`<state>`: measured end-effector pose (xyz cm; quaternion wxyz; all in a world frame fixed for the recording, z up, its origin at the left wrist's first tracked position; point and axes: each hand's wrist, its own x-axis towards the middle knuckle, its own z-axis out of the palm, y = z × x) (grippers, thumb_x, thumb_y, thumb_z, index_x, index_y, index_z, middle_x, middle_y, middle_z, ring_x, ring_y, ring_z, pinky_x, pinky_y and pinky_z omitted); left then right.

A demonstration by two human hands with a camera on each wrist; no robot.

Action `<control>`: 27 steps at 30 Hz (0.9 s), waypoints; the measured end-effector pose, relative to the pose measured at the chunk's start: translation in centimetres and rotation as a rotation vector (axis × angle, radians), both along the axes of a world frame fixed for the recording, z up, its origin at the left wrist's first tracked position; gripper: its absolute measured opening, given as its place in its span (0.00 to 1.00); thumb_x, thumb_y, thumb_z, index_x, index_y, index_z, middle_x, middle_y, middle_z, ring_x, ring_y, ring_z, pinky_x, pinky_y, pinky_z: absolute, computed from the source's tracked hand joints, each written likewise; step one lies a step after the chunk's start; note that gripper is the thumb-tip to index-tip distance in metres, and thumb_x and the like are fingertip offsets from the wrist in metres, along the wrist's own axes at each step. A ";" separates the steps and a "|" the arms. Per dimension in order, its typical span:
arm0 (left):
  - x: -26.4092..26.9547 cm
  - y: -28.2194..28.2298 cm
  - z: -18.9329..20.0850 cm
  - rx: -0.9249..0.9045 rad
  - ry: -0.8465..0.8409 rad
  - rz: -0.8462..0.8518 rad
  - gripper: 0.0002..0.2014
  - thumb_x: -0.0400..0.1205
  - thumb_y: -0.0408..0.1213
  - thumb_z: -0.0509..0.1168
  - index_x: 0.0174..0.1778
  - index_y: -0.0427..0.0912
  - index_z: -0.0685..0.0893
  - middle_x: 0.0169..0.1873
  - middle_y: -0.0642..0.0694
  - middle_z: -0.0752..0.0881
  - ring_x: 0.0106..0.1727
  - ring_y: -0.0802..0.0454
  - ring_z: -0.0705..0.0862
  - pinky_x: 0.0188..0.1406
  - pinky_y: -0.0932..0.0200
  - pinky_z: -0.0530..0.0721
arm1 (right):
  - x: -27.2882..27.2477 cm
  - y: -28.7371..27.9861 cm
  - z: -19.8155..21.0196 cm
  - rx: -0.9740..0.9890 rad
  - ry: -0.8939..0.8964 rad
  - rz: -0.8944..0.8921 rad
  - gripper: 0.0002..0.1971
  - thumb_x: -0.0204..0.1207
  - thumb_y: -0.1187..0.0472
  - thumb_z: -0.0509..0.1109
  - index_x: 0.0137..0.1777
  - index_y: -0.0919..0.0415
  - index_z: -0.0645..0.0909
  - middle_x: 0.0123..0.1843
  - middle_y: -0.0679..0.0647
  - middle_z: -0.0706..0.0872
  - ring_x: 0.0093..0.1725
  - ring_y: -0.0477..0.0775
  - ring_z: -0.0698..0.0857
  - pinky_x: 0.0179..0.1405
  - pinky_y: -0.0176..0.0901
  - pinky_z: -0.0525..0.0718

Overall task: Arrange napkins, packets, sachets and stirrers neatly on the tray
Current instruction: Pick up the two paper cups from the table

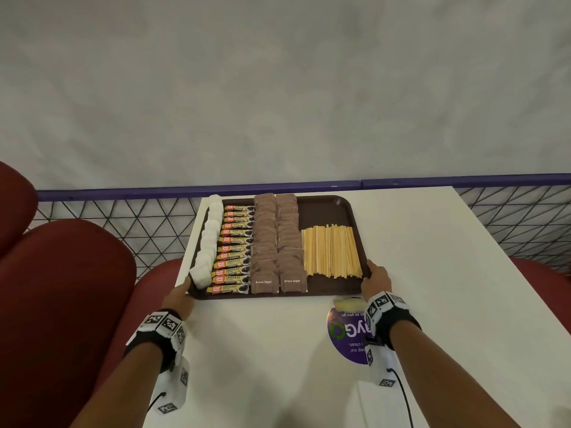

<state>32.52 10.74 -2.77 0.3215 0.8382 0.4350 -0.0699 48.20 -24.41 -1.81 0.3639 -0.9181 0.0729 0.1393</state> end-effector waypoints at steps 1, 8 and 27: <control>-0.1 -0.1 0.3 0.040 0.006 -0.024 0.27 0.84 0.25 0.54 0.81 0.40 0.61 0.72 0.32 0.74 0.72 0.34 0.74 0.70 0.48 0.71 | 0.0 0.0 0.0 -0.002 0.000 0.000 0.28 0.79 0.78 0.57 0.79 0.66 0.62 0.74 0.66 0.70 0.72 0.63 0.72 0.71 0.46 0.70; -0.3 -0.1 1.2 0.016 0.040 -0.158 0.30 0.84 0.23 0.53 0.82 0.38 0.54 0.75 0.31 0.69 0.74 0.34 0.70 0.72 0.47 0.68 | -0.4 -0.3 0.0 0.011 0.020 0.015 0.25 0.82 0.72 0.56 0.80 0.65 0.60 0.75 0.66 0.71 0.75 0.64 0.70 0.73 0.48 0.68; 3.5 -28.4 6.6 0.139 -0.323 -1.008 0.31 0.83 0.34 0.59 0.81 0.50 0.56 0.82 0.43 0.54 0.82 0.43 0.52 0.81 0.48 0.55 | -7.9 -21.0 8.4 -0.603 0.063 0.156 0.48 0.70 0.43 0.71 0.81 0.59 0.46 0.81 0.57 0.56 0.79 0.62 0.59 0.76 0.55 0.61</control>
